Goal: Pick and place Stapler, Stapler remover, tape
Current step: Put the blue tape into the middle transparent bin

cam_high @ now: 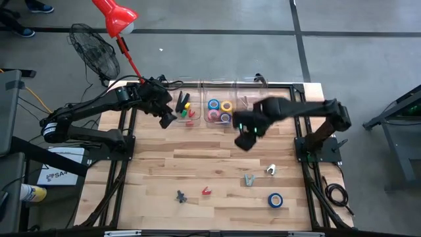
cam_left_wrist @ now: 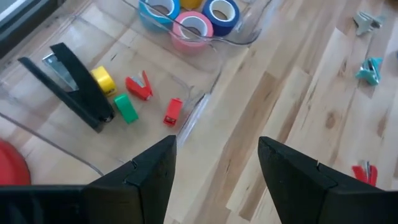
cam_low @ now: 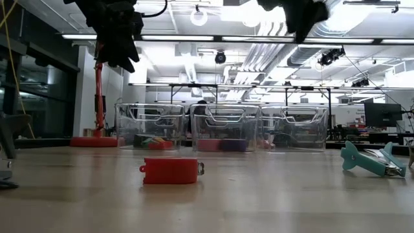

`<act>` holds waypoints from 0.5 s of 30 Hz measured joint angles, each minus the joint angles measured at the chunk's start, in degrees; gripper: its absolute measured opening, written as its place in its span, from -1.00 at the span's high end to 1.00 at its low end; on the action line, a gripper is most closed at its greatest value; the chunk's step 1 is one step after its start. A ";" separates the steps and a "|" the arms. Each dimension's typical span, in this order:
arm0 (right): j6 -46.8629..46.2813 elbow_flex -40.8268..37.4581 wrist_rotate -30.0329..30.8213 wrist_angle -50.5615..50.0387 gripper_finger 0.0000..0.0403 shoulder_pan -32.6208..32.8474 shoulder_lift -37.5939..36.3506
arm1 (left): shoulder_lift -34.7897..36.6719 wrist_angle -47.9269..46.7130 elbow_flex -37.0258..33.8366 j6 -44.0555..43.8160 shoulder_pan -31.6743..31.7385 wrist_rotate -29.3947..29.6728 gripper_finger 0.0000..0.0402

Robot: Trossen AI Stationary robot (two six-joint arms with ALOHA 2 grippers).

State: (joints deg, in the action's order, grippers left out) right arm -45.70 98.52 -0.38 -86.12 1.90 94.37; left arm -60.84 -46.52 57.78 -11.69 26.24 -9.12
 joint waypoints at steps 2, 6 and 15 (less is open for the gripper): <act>-7.32 -0.01 0.00 0.02 0.08 4.35 0.14 | 0.00 -0.04 0.00 1.19 0.00 -1.09 -0.11; -24.77 -0.02 1.02 0.07 0.10 12.68 0.19 | 0.00 -0.71 0.00 3.37 0.00 -1.94 -0.11; -58.79 -0.02 1.83 -1.89 0.10 28.27 2.11 | 0.00 -2.57 0.00 7.02 0.00 -1.92 -0.11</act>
State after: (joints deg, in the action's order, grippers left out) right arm -104.49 98.50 1.45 -88.01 30.17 96.48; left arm -60.84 -49.09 57.78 -4.67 26.24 -11.04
